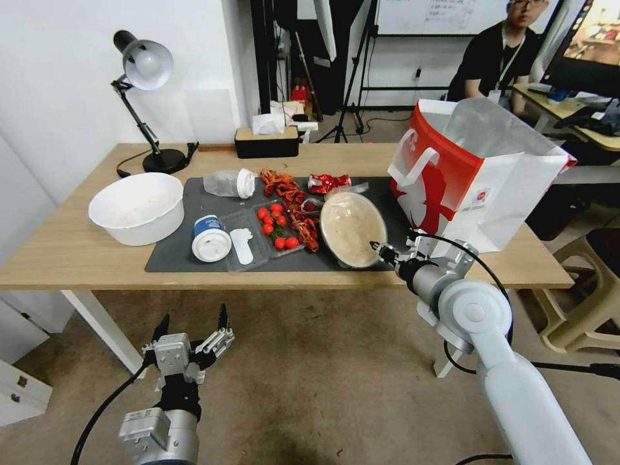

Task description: Pick up the trash from the table and place it into the takeout bag.

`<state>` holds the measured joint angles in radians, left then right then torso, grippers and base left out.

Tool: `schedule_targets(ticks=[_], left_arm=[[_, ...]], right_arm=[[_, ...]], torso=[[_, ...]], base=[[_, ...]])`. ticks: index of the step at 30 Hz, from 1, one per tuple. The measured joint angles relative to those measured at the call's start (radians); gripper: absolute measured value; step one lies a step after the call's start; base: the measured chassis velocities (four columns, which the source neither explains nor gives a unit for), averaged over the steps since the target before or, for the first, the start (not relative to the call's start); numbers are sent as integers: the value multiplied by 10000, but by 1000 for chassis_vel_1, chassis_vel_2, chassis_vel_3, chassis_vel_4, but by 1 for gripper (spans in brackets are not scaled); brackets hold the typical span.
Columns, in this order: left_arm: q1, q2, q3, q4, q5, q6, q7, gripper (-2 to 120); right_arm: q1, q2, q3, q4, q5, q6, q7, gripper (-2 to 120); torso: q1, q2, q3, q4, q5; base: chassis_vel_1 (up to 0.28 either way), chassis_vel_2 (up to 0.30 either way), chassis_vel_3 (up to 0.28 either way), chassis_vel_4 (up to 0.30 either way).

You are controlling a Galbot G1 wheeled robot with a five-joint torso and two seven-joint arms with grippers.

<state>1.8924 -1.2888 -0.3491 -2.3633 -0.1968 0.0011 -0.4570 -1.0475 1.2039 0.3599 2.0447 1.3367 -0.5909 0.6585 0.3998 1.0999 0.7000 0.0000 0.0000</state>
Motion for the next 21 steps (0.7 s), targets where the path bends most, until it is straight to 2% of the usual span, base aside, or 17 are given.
schedule_targets(ticks=[2, 5, 7, 8, 10, 11, 12, 14, 15, 17, 18, 21], left_arm=[[2, 3, -7, -7, 0, -10, -12, 100], [6, 18, -84, -18, 3, -88, -77, 100], [6, 18, -87, -20, 7, -98, -81, 100], [-3, 4, -96, -24, 22, -135, -96, 100], [-21, -31, -122, -30, 37, -157, -141, 100], [-21, -31, -122, -30, 37, -157, -141, 100], [-22, -48, -147, -43, 49, -159, -160, 100], [-8, -94, -160, -68, 105, -169, -170, 100], [-8, -94, -160, -68, 105, -169, -170, 100], [27, -147, -165, -90, 144, -177, -179, 100], [49, -177, -169, -93, 147, -163, -188, 100], [54, -198, -164, -93, 148, -159, -190, 100]], right_arm=[[-18, -1, -11, 8, -103, 35, -109, 0], [-170, -201, -99, 172, -1327, 241, -1015, 0], [-201, -250, -102, 219, -1561, 271, -1174, 0], [-333, -501, -58, 460, -2528, 456, -1931, 0], [-500, -1102, 262, 855, -4625, 1298, -4096, 0], [-500, -1102, 262, 855, -4625, 1298, -4096, 0], [-359, -1455, 388, 1058, -5316, 1845, -4564, 0], [241, -2078, 658, 1247, -5581, 2588, -4462, 0], [241, -2078, 658, 1247, -5581, 2588, -4462, 0], [1265, -2769, 734, 978, -5892, 3054, -3321, 0], [1828, -3131, 662, 768, -6142, 2913, -2448, 0], [2185, -3430, 649, 502, -6620, 2739, -1978, 0]], torso=[[0, 0, 0, 0, 0], [0, 0, 0, 1, 0], [0, 0, 0, 1, 0], [0, 0, 0, 0, 1], [0, 0, -1, -1, -1], [0, 0, -1, -1, -1], [0, 0, 0, -2, 4], [0, 2, 0, 0, 0], [0, 2, 0, 0, 0], [0, 2, 0, 0, 3], [1, 1, 0, 3, -1], [2, 2, 0, 3, 0]], base=[[0, 0, 0, 0], [0, 0, 0, 0], [0, 0, 0, 0], [0, 0, 0, 0], [0, 0, 0, 0], [0, 0, 0, 0], [0, 0, 0, 0], [0, 0, 0, 0], [0, 0, 0, 0], [0, 0, 0, 0], [0, 0, 0, 0], [0, 0, 0, 0]])
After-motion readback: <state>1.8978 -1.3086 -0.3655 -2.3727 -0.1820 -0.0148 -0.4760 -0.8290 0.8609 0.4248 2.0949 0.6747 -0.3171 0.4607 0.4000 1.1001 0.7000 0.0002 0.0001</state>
